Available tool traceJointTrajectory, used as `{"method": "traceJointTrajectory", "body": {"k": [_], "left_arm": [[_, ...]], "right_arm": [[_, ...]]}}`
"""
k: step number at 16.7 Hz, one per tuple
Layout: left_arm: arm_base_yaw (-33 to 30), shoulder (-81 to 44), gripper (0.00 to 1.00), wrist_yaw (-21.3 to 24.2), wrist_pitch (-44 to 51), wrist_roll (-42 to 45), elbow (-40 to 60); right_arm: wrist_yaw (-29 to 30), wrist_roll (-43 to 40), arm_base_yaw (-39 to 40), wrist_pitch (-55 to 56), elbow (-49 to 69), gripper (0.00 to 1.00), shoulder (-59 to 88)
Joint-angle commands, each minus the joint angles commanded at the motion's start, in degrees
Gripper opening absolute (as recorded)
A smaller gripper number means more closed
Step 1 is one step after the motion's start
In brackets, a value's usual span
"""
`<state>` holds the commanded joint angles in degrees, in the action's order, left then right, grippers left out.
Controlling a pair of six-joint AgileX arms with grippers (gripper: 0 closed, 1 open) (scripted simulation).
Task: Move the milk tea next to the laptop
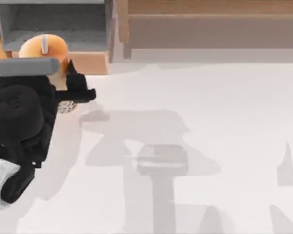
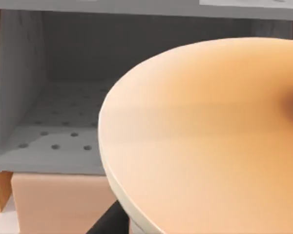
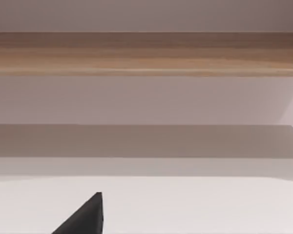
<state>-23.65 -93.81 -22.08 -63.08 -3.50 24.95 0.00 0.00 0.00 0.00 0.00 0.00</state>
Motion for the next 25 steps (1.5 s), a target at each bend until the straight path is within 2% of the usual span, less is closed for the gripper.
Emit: {"method": "traceJointTrajectory", "body": {"k": [11,16,21,25], "left_arm": [[27.4,19.9,0.00,26.9,8.0,2.3,-6.1],[37.7,26.8,0.00,37.3,13.9,4.6,-10.7],[44.5,29.4,0.00,43.9,19.7,8.1,-14.8],[45.5,29.6,0.00,45.0,20.8,8.9,-15.7]], "right_arm": [[0.0,0.0,0.0,0.0,0.0,1.00,0.0],[0.0,0.0,0.0,0.0,0.0,1.00,0.0],[0.0,0.0,0.0,0.0,0.0,1.00,0.0],[0.0,0.0,0.0,0.0,0.0,1.00,0.0]]}}
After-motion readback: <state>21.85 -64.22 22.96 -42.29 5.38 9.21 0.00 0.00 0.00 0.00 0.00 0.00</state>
